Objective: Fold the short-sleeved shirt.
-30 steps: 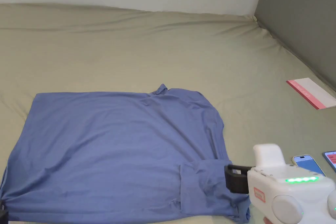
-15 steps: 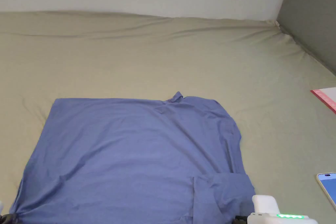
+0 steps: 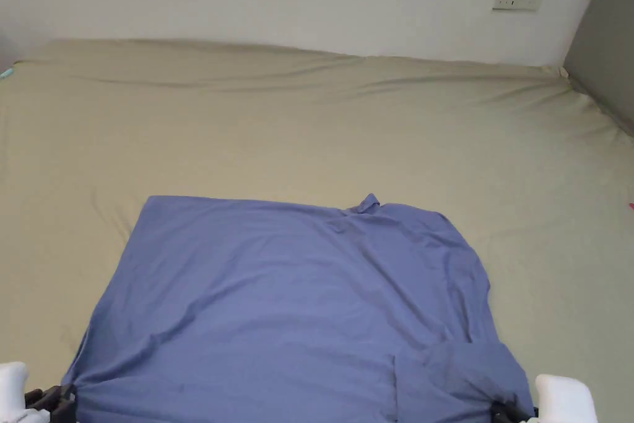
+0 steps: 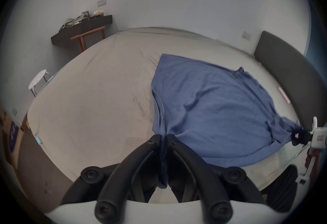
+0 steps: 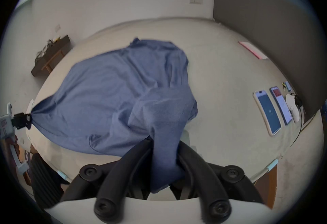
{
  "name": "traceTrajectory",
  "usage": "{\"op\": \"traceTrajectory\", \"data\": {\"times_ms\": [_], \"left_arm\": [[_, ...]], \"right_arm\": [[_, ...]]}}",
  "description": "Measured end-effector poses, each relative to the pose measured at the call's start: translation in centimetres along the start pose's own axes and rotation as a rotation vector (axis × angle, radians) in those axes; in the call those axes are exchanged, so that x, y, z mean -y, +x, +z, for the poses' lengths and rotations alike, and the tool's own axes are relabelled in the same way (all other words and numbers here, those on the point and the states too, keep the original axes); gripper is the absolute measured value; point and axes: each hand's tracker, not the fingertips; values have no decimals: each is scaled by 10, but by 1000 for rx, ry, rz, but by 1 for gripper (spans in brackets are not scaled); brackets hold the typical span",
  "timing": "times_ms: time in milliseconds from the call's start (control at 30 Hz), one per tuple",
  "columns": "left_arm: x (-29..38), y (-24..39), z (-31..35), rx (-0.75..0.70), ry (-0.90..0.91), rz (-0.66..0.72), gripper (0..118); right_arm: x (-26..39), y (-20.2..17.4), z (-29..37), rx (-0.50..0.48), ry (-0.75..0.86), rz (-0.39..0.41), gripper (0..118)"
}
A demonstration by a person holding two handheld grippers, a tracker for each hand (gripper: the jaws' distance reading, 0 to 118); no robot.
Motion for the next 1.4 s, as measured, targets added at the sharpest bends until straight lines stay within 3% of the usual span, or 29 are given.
{"op": "traceTrajectory", "data": {"times_ms": [233, 333, 467, 533, 833, 933, 967, 1000, 1033, 1067, 1100, 1200, 1400], "left_arm": [[-49, 2, -25, 17, 58, 72, 7], [-69, 9, -45, 21, 53, 85, 7], [-92, 14, -86, 24, 11, 127, 7], [-97, 17, -106, 10, -13, 126, 7], [-103, 20, -189, -51, -155, 115, 7], [-103, 21, -201, -53, -159, 93, 7], [-103, 23, -201, -54, -153, 82, 11], [-104, 24, -200, -52, -148, 78, 22], [-106, 27, -196, -61, -128, 74, 43], [-110, 25, -189, -74, -83, 77, 76], [-115, 26, -181, -67, -44, 80, 116], [-130, 29, -144, -23, 138, 61, 113], [-150, 59, -50, -25, 406, -97, 114]], "right_arm": [[-59, -3, -12, 5, 25, -62, 12], [-82, -2, -36, 23, -3, -79, 12], [-108, 5, -79, 0, -62, -178, 12], [-118, 6, -102, 2, -89, -189, 12], [-138, 0, -185, 37, -161, -130, 12], [-139, -3, -194, 62, -172, -100, 23], [-140, -4, -191, 86, -166, -83, 38], [-141, -4, -189, 123, -149, -63, 71], [-143, -3, -186, 195, -122, -27, 88], [-145, 0, -179, 209, -78, -10, 95], [-147, 2, -169, 231, -29, 3, 95], [-159, 0, -132, 226, 103, 35, 95], [-172, -43, -31, 212, 402, 202, 94]]}}
